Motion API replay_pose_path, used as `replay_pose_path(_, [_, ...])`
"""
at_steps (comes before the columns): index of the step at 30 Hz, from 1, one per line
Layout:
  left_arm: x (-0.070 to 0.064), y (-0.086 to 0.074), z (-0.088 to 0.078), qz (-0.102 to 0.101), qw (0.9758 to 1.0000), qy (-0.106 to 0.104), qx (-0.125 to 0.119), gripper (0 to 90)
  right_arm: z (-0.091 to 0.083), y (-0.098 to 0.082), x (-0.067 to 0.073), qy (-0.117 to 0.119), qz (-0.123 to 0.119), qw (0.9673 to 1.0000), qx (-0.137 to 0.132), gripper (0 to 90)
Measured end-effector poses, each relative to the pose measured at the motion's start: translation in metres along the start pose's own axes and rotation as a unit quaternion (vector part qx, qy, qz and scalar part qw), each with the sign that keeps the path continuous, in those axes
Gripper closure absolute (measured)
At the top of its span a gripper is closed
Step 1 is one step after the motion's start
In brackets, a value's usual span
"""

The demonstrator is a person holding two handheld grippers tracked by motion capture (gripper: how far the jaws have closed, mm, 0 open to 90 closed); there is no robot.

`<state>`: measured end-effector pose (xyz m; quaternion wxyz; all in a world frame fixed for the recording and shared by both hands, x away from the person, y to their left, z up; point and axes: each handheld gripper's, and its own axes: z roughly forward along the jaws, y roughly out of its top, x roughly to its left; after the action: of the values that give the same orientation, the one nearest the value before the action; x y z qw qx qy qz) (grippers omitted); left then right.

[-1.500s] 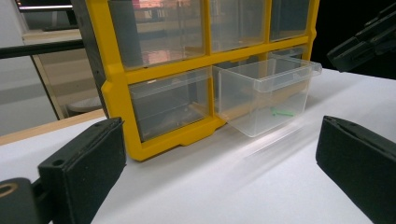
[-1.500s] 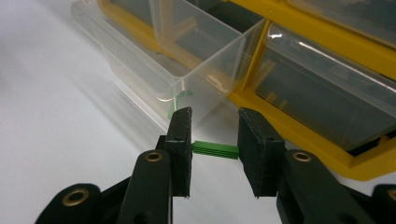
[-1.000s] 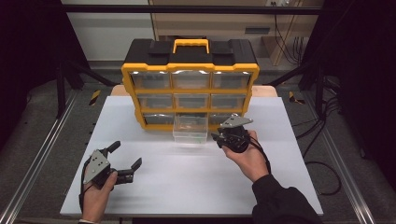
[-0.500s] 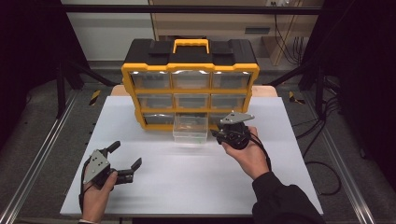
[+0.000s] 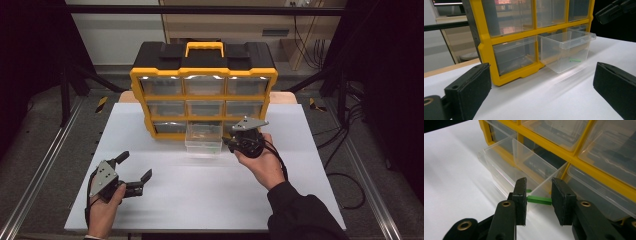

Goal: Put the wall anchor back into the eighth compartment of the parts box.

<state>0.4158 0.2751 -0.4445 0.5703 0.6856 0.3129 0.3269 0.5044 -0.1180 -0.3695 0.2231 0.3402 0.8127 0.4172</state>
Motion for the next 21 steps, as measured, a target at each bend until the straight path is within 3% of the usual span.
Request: replay_pose_path(21, [0.0,0.0,0.0,-0.001,1.0,0.001,-0.002,1.0,0.001,0.029,-0.003,-0.001,0.002,0.9997,-0.025,65.8])
